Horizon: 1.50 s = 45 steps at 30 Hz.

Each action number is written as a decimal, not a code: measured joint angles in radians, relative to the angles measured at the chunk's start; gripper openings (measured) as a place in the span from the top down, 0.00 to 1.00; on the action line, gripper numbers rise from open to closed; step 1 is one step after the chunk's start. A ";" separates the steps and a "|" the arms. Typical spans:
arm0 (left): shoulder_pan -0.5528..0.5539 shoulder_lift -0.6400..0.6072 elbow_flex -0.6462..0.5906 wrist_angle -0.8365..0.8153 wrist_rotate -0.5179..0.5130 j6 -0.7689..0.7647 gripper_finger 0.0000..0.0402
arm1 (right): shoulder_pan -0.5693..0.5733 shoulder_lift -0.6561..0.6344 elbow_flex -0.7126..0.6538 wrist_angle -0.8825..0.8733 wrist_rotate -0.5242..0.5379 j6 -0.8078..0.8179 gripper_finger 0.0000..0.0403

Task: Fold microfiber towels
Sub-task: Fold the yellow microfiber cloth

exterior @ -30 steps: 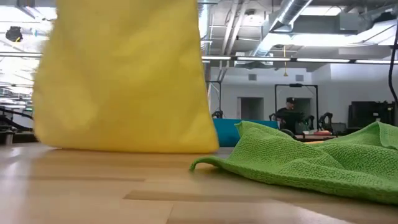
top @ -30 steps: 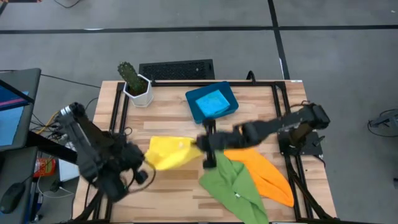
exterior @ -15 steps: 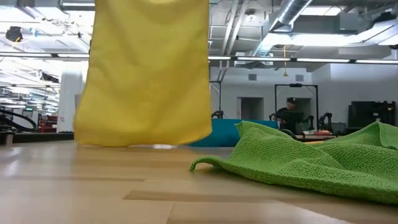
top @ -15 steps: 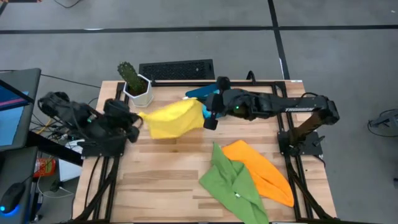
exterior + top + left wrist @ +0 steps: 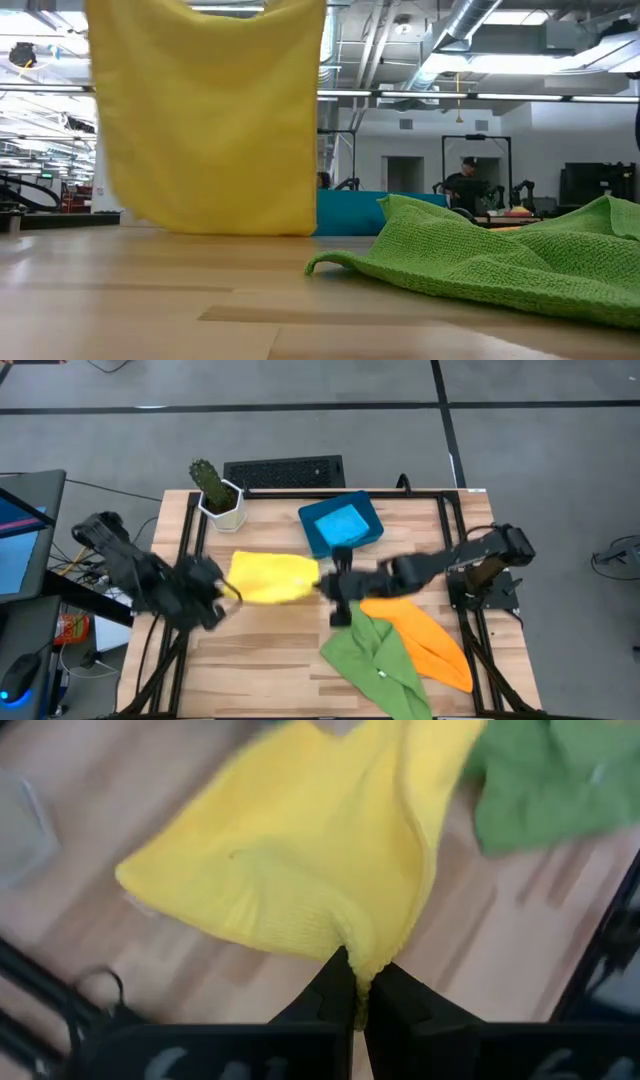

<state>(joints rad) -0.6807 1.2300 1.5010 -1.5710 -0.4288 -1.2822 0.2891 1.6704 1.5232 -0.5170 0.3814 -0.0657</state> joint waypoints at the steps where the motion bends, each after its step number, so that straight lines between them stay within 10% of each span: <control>1: -0.026 0.035 0.000 0.002 0.020 -0.024 1.00 | 0.029 0.014 -0.008 0.000 -0.001 0.024 0.98; 19: -0.283 0.617 -0.001 0.318 0.201 -0.319 1.00 | 0.273 0.293 -0.012 0.107 -0.141 0.338 0.98; 34: -0.176 0.486 -0.052 0.025 -0.081 -0.403 1.00 | 0.027 0.214 -0.013 -0.059 -0.121 0.254 0.98; 45: -0.094 0.407 -0.320 0.088 0.021 -0.478 1.00 | -0.085 0.215 -0.130 0.023 -0.173 0.191 0.98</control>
<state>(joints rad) -0.7752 1.6369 1.1813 -1.4833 -0.4082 -1.7601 0.2041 1.8858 1.3929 -0.4941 0.2082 0.1249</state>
